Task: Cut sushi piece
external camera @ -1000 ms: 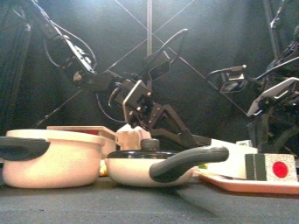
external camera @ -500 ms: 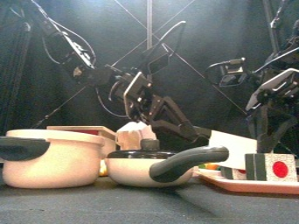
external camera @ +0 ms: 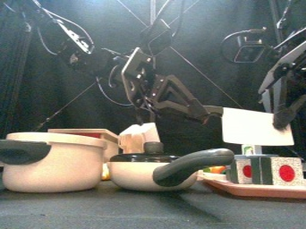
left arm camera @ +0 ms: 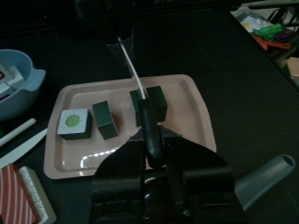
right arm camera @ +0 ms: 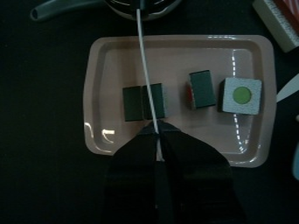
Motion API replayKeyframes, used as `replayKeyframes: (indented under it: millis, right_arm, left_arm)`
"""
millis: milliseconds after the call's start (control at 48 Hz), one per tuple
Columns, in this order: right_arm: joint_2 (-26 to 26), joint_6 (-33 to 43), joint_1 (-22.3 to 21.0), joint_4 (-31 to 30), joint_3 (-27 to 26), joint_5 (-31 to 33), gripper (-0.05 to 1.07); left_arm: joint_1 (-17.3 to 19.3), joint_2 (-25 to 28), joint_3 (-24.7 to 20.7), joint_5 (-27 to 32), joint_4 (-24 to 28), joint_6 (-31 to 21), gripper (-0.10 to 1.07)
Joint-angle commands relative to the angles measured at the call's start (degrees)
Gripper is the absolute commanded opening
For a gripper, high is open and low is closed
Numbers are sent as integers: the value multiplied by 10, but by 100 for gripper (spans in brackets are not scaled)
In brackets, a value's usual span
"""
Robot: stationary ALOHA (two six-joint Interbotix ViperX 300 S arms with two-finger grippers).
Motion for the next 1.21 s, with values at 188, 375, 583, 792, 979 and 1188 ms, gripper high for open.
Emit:
replayKeyframes:
  millis: [188, 375, 583, 792, 979, 1188]
  right_arm:
    - [10, 1, 10, 6, -4, -10, 30]
    - [15, 1, 10, 4, -2, -18, 30]
    - [20, 1, 9, 5, 3, -25, 30]
    - [22, 1, 10, 8, 6, -27, 30]
    - [27, 1, 10, 10, 7, -35, 30]
    - [50, 1, 11, 11, 7, -42, 30]
  left_arm:
    - [-19, 2, -11, -3, 4, 2, 42]
    - [-20, 2, -11, -3, 4, 2, 42]
    - [-20, 8, -12, -3, 4, 2, 42]
    - [-20, 10, -11, -4, 4, 2, 42]
    - [-20, 13, -10, -2, 4, 2, 42]
    - [-20, 23, -12, 14, 3, 2, 42]
